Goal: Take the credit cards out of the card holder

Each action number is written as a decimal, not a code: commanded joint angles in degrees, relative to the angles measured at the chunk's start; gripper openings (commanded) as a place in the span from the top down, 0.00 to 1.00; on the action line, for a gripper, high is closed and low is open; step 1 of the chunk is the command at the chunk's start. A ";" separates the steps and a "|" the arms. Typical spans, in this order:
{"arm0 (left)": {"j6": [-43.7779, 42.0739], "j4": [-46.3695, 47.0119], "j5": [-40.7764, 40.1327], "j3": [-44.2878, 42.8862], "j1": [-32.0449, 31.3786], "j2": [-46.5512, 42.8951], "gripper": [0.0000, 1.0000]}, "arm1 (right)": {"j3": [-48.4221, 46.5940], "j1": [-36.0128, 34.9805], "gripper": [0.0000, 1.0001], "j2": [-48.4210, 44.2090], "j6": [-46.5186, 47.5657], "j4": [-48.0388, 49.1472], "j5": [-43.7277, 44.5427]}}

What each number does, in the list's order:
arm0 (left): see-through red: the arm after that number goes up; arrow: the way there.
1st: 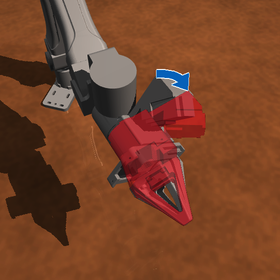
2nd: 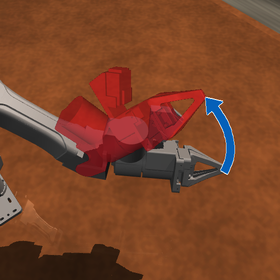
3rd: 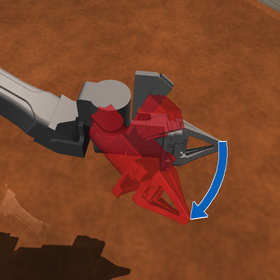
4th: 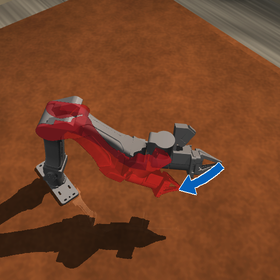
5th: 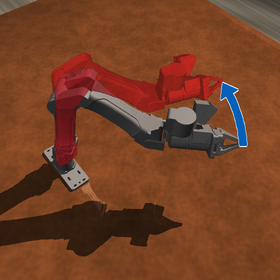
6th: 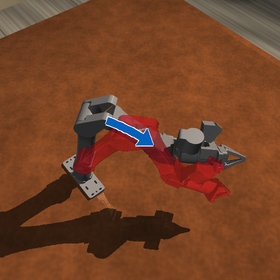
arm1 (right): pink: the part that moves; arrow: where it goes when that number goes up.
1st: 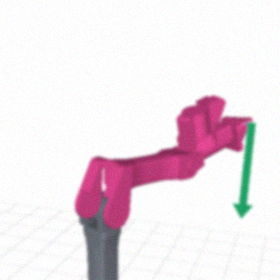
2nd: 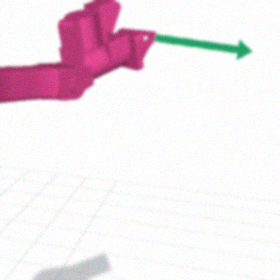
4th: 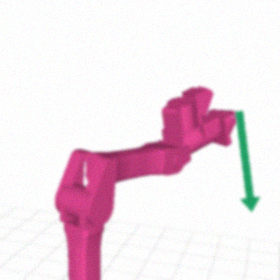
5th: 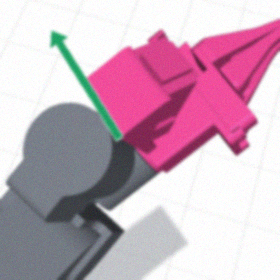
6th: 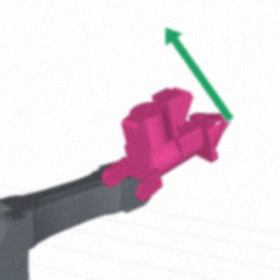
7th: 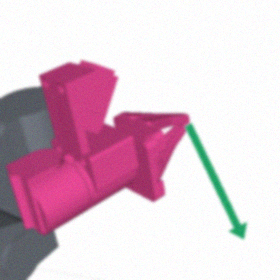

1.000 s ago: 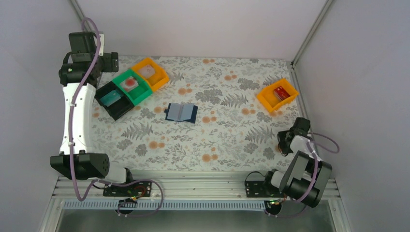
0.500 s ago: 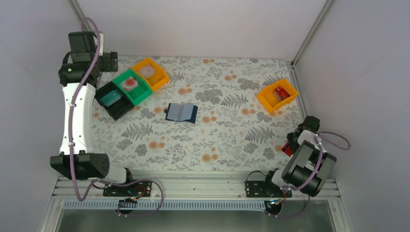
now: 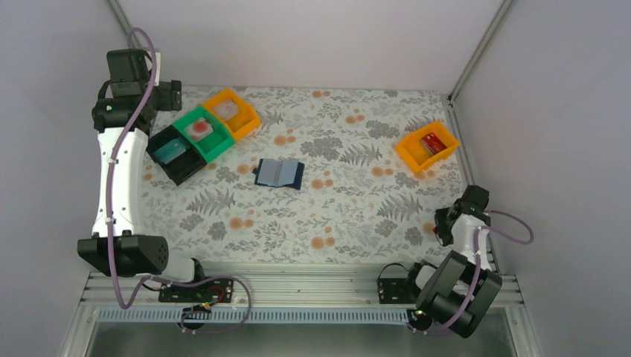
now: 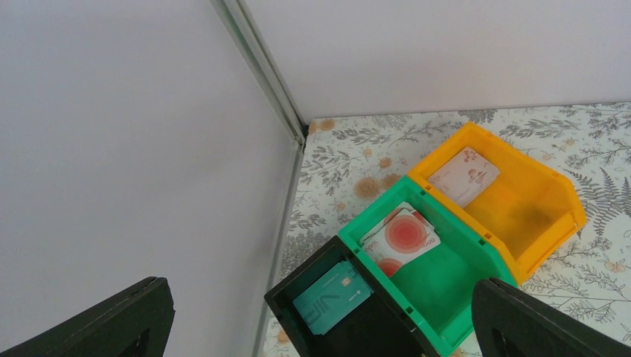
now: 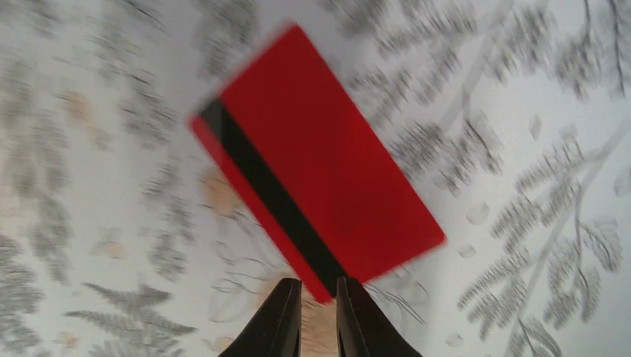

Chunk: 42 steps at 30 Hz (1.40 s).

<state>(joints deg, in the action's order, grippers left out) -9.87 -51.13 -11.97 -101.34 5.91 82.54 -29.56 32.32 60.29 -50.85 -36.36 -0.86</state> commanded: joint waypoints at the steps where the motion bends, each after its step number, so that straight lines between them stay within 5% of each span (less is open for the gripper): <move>1: -0.86 1.35 -0.20 0.38 0.19 -1.10 0.00 | 0.77 1.19 0.82 3.38 -4.05 -7.14 -2.82; 8: -1.76 2.26 0.32 1.18 0.23 -1.80 0.00 | 3.00 4.86 0.78 4.70 -5.00 -6.46 -2.36; 20: -2.80 2.03 -1.64 -0.65 0.24 -1.33 0.00 | 4.26 6.62 0.87 11.92 -5.92 5.53 -3.02; 42: -3.58 1.26 -5.40 -2.37 0.24 0.91 0.00 | -3.10 7.13 0.89 25.28 -9.60 16.08 -1.92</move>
<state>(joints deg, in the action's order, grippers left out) -12.88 -49.43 -15.68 -101.91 5.89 83.11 -33.93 38.72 80.66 -59.00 -19.35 -5.96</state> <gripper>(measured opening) 0.998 0.107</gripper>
